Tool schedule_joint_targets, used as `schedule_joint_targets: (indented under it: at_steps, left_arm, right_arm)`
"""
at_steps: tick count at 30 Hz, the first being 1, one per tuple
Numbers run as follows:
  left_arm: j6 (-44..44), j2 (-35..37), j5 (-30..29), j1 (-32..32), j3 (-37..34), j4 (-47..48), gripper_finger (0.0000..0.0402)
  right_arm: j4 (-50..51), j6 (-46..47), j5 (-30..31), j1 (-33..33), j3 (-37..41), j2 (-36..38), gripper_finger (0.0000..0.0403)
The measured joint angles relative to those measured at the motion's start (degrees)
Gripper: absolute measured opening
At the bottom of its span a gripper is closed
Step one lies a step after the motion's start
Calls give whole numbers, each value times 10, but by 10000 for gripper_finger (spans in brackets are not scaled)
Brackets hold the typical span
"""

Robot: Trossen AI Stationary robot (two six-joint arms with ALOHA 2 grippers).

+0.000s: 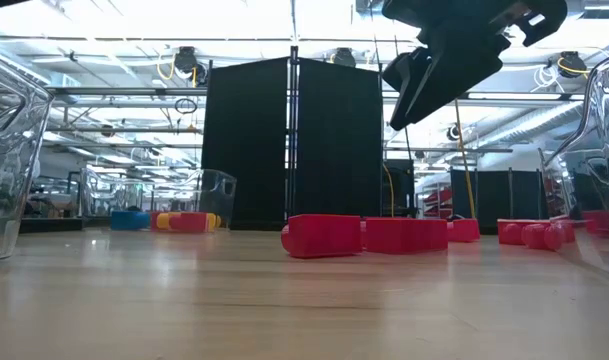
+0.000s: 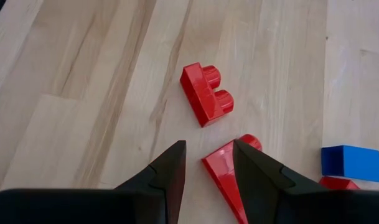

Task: Sort blocks by size
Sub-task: Put the four-stud green game piece into the bottom left transparent bin

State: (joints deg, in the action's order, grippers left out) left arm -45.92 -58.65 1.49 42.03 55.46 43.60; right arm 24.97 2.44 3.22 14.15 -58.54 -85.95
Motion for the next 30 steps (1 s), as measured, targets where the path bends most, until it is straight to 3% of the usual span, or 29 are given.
schedule_joint_targets:
  at_steps: [10, 17, 30]
  left_arm:
    - [-92, -17, 0, 23, -32, 3, 139]
    - [-68, -25, 0, 24, -35, -36, 139]
    - [-90, -53, -20, 24, -35, -37, 139]
  right_arm:
    - [-19, 10, 0, 0, 0, -1, 118]
    - [-103, 1, -4, 0, 0, -19, 118]
    - [-99, 5, -4, 2, 1, -23, 118]
